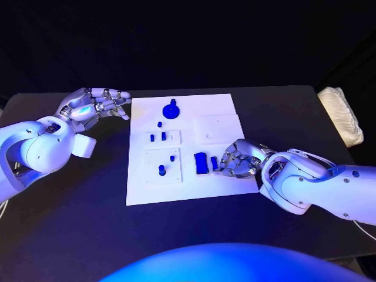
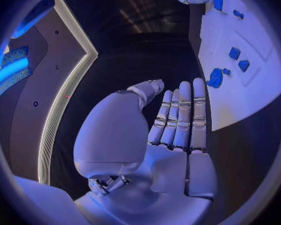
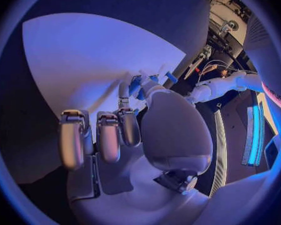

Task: Assemble the parts on the task board

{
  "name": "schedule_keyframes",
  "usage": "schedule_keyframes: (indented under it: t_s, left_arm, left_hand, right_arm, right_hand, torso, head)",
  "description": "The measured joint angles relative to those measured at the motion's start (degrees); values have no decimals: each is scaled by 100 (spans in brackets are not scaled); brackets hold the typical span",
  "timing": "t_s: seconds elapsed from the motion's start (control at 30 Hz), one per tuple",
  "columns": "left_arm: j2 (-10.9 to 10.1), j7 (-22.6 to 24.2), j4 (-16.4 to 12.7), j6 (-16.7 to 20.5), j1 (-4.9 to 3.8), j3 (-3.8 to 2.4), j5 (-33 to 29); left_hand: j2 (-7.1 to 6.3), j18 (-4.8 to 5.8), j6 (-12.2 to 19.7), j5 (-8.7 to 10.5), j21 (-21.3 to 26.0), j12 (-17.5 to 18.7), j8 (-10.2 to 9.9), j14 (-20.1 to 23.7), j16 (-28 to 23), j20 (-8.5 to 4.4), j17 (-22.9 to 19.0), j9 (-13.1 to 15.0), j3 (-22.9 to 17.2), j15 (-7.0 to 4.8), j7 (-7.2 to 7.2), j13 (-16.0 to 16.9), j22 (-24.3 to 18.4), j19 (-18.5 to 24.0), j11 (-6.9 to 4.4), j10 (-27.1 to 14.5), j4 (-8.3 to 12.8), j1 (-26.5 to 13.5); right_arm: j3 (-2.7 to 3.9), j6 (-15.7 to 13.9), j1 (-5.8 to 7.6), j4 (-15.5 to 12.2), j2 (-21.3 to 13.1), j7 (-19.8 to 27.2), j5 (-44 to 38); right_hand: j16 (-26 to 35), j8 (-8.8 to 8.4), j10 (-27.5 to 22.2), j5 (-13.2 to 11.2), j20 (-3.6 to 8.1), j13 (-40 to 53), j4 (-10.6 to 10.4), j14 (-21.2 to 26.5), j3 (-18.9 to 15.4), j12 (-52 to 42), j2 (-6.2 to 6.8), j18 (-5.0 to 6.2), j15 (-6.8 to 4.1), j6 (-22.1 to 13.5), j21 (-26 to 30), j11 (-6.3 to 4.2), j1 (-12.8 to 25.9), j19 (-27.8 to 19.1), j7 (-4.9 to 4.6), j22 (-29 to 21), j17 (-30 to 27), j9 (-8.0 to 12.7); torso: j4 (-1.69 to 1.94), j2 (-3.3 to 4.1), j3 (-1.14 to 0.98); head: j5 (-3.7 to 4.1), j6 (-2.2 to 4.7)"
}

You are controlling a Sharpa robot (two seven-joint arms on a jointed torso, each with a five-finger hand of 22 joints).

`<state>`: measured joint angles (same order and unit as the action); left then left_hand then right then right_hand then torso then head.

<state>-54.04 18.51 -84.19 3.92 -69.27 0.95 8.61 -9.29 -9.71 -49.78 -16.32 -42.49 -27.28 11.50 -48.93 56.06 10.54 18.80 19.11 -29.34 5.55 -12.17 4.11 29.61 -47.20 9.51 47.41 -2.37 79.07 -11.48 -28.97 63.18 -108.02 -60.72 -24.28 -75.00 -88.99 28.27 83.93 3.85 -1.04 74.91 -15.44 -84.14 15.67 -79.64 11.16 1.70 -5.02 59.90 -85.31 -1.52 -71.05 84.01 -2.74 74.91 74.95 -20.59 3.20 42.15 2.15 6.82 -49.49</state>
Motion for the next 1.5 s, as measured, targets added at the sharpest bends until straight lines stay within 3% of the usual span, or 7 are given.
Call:
schedule_keyframes:
  t_s: [0.63, 0.7, 0.97, 1.23, 1.3, 1.43, 1.5]
  left_arm:
    - [4, -24, 9, -24, 0, 0, 10]
    - [6, -24, 10, -26, 0, 0, 11]
    - [36, -20, 61, -29, 0, 16, 12]
    - [219, 31, 287, -30, 31, 56, -29]
    - [287, 65, 402, -23, 46, 62, -65]
    - [429, 151, 640, 15, 72, 66, -163]
    - [537, 207, 807, 56, 84, 67, -236]
  left_hand:
    - [0, 0, 0, 0, 0, 0, 0, 0, 0, 21, 4, 0, -16, 0, 0, 0, 6, 20, -20, -21, 16, 0]
    - [0, 0, 0, 0, 0, 0, 0, 0, 0, 21, 4, 0, -16, 0, 0, 0, 6, 20, -20, -20, 16, 0]
    - [0, 0, 0, 0, 0, 0, 0, 0, 0, 21, 3, 0, -16, 0, 0, 1, 6, 20, -20, -20, 16, 0]
    - [-4, 0, 0, 0, 0, 0, 0, 0, 0, 21, 11, -6, -14, 0, 0, 1, 5, 20, -20, -20, 14, -4]
    - [-47, 0, 14, 0, 0, -4, 0, 0, 0, 35, 17, -6, 28, 0, -14, 1, 3, 34, -20, -20, -27, -47]
    - [-63, 0, 43, 37, 82, -58, 0, 20, 0, 42, 25, -6, 84, 20, 1, 8, -47, 42, -22, -19, -83, -125]
    - [-77, 1, 56, 37, 156, -84, 0, 100, -71, 56, 17, -6, 104, 25, 14, 15, -92, 56, -48, 21, -123, -139]
  right_arm:
    - [-3, 71, -1, 28, -29, 45, 154]
    - [-6, 69, -3, 21, -74, 167, 252]
    - [14, -47, 137, 230, -250, 1476, 1598]
    - [80, -246, 463, 1172, -30, 3017, 3669]
    - [107, -286, 508, 1500, 136, 3359, 4156]
    - [153, -325, 549, 2058, 488, 3859, 4830]
    - [170, -328, 560, 2325, 671, 4044, 5054]
  right_hand:
    - [0, -34, 0, -42, 0, 0, 46, 0, -66, 70, 39, 0, 0, 0, 74, 0, -144, 0, 0, 4, -1, 23]
    - [41, -102, 6, -41, 0, 0, 7, 2, -115, 179, 44, 0, 2, -67, 199, 29, -149, 0, -67, 4, -1, 48]
    - [155, -323, 1, 134, -105, 0, -60, 13, -351, 461, 60, 0, 137, -434, 702, 184, -227, 1, -268, 3, -2, 133]
    - [322, -396, -166, 259, -146, 0, -23, 2, -387, 865, -37, 91, 169, -557, 1256, 270, -324, 0, -310, 3, -2, 147]
    - [486, -424, -355, 260, -155, 0, -21, 15, -385, 1227, -31, 154, 194, -613, 1715, 287, -399, 3, -345, 3, -2, 154]
    - [1555, -466, -1408, 259, -284, -513, 81, 131, -252, 3230, -90, 581, 312, -798, 4204, 401, -652, -447, -439, -67, -555, 162]
    - [2015, -466, -1804, 259, -312, -1020, 76, 312, -179, 4044, -73, 677, 338, -853, 5188, 422, -685, -674, -458, -414, -966, 162]
  torso:
    - [-4, -1, -5]
    - [-3, -2, -3]
    - [0, -36, 18]
    - [-14, -152, 80]
    - [-29, -197, 102]
    - [-62, -285, 141]
    - [-83, -320, 152]
  head:
    - [9, 8]
    - [9, 20]
    - [14, 109]
    - [-39, 226]
    - [-61, 270]
    - [-118, 372]
    - [-156, 448]
